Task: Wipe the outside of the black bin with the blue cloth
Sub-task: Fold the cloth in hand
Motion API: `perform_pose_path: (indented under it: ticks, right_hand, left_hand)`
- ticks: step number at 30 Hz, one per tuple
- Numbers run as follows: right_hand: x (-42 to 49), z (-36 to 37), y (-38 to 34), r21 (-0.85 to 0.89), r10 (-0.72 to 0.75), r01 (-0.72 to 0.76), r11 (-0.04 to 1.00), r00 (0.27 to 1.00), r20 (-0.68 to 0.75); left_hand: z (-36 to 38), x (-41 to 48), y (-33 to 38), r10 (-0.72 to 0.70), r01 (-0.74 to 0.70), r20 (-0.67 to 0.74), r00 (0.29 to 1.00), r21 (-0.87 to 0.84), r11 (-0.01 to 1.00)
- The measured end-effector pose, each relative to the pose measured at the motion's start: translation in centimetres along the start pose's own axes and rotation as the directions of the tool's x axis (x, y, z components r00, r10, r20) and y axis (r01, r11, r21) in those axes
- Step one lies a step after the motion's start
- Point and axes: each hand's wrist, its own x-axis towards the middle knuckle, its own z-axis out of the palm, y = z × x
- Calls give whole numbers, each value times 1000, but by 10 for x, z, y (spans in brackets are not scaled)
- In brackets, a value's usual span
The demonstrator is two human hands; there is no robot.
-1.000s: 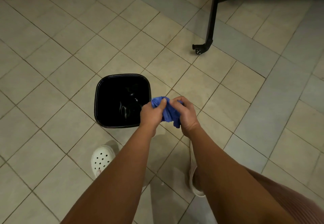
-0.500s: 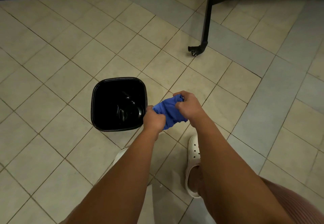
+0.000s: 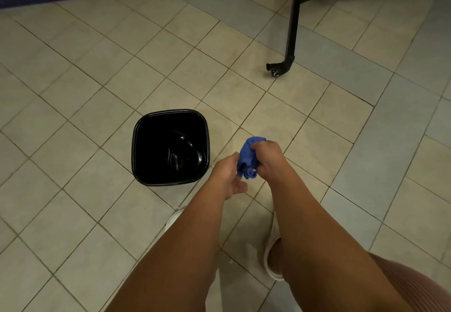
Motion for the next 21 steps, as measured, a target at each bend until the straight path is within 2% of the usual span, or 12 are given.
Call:
perform_pose_path:
  ticks: [3,7,9,13,17,21]
  right_hand:
    - [2,2,16,130,63,-58,990,997,-40]
    - [16,4,32,111,92,-79,991,988,-120]
    - [24,1,35,91,97,-86,992,987,-125]
    - [45,-7,41,20,75,-73,997,989,-126]
    - [63,-6,41,-92,-27,17,996,994,-108]
    - [79,3,33,-97,-132,123,988,987,-91]
  left_hand:
    - [1,12,-2,-14,30,97,995,-165,986]
    - [3,37,-12,49,-54,-24,998,-332,942]
    - [3,47,-17,79,-104,-90,993,-321,941]
    - [7,65,-18,98,-124,-104,990,-278,953]
    - [12,84,-9,114,-148,-138,984,-267,952]
    - [14,103,4,197,-239,-180,964,-248,939]
